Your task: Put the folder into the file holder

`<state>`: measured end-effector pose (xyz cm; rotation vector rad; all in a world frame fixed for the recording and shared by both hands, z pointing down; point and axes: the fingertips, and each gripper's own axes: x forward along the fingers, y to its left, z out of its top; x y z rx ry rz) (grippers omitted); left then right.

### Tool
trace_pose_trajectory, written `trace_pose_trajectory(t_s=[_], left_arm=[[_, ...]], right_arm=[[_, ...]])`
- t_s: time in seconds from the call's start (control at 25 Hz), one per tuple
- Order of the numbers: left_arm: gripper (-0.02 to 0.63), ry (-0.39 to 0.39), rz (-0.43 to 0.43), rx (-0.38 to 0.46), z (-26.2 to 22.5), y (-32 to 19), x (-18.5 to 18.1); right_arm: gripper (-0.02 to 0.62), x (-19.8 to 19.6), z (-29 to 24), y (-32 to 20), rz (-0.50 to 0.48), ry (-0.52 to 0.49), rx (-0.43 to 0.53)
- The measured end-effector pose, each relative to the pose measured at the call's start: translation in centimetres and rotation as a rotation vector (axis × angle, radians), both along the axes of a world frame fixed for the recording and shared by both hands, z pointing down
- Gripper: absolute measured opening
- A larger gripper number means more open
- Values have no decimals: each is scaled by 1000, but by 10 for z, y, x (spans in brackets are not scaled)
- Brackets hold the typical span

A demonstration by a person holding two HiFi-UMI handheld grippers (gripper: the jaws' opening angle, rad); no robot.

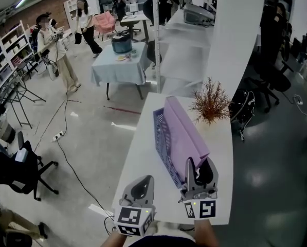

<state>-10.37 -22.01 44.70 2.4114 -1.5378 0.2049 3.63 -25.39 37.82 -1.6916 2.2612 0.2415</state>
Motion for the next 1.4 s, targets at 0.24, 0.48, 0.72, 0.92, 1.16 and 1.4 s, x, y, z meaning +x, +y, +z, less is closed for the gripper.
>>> trace_pose_trajectory(t_s=[0.24, 0.48, 0.72, 0.92, 1.16, 1.4], left_arm=[[5, 5, -9, 1, -1, 2, -1], [6, 10, -19, 3, 0, 3, -3], [6, 11, -22, 0, 1, 6, -4], [6, 13, -27, -1, -2, 9, -8], [6, -2, -47, 9, -3, 11, -17], [6, -11, -57, 21, -10, 13, -19]], right_arm=[[166, 1, 8, -2, -8, 9, -33], [166, -2, 17, -4, -19, 24, -65], [166, -2, 24, -6, -18, 38, -89], [166, -5, 29, -5, -18, 50, -113], [166, -8, 34, -4, -16, 65, -133], [166, -2, 43, -4, -14, 88, -184]])
